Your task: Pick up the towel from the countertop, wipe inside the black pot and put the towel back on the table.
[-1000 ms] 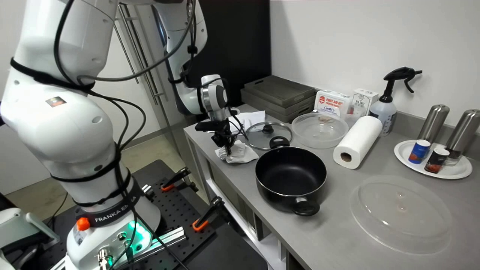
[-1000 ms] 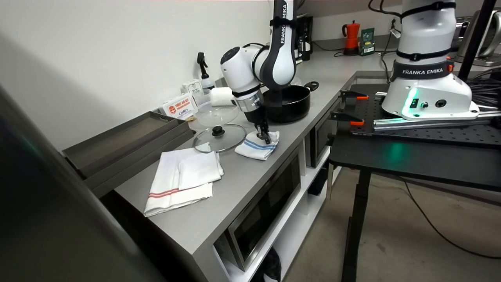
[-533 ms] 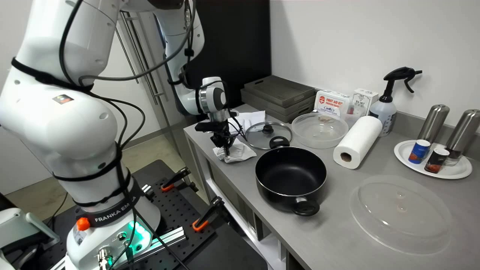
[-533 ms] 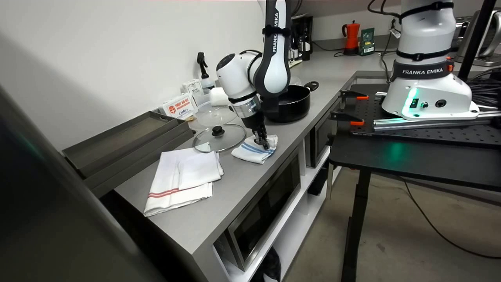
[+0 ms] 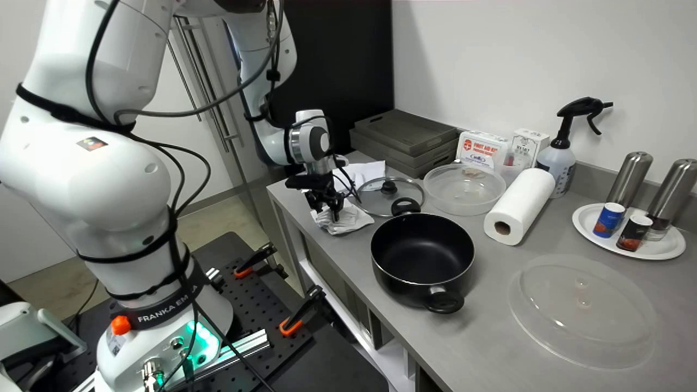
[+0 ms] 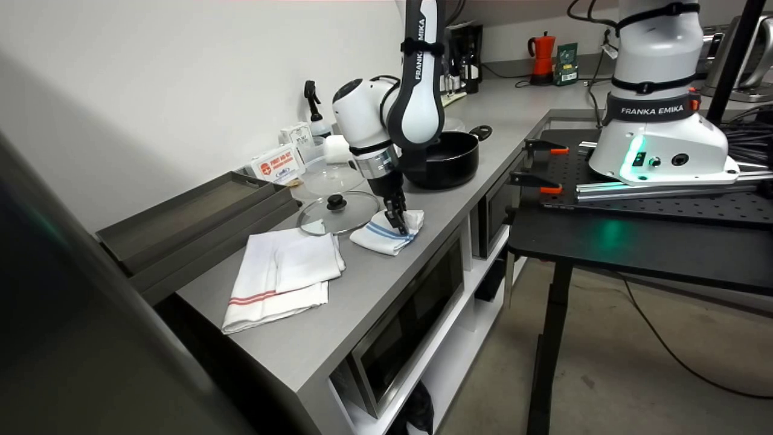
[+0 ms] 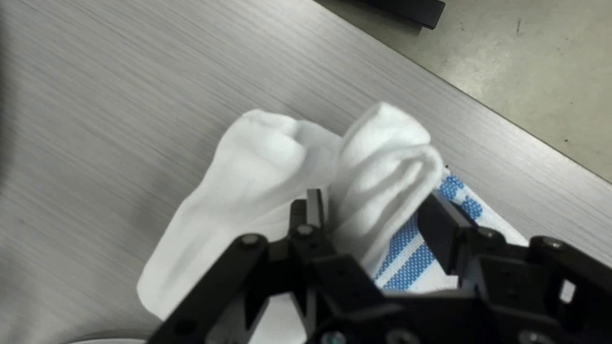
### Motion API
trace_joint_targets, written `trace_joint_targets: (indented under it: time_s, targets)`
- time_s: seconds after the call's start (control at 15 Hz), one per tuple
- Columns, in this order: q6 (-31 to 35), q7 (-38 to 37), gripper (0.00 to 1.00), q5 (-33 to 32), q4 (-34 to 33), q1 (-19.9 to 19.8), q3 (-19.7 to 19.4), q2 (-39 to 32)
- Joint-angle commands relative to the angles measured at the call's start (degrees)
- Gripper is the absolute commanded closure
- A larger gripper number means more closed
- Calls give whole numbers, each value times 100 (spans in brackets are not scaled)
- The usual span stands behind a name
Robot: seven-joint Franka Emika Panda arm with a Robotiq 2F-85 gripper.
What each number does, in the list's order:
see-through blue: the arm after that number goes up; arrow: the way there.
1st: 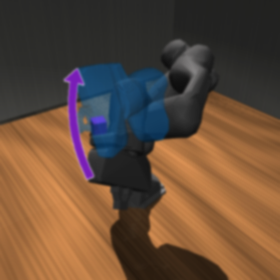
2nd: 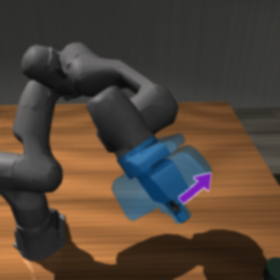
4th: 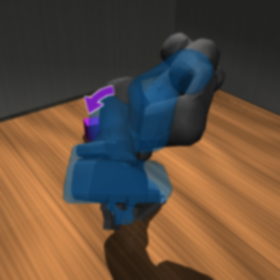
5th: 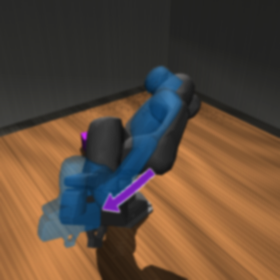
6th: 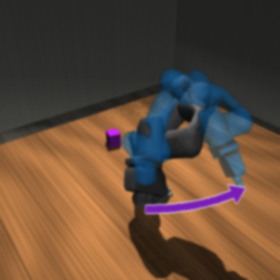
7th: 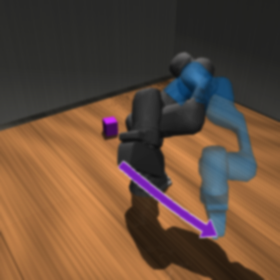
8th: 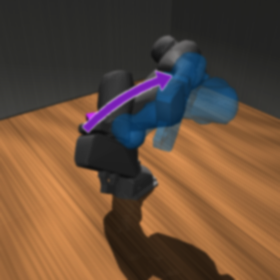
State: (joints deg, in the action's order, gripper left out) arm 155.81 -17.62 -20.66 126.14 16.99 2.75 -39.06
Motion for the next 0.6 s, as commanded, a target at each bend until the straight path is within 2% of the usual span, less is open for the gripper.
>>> trace_joint_targets:
  time_s: [0.0, 0.07, 0.13, 0.53]
  targets:
    - [150, 306, 13, 304, 88, 80, -43, 89]
    - [169, 343, 5, 331, 98, 83, -44, 95]
    - [195, 378, 1, 363, 114, 80, -39, 104]
    - [398, 418, 0, 435, 375, 86, -75, 320]
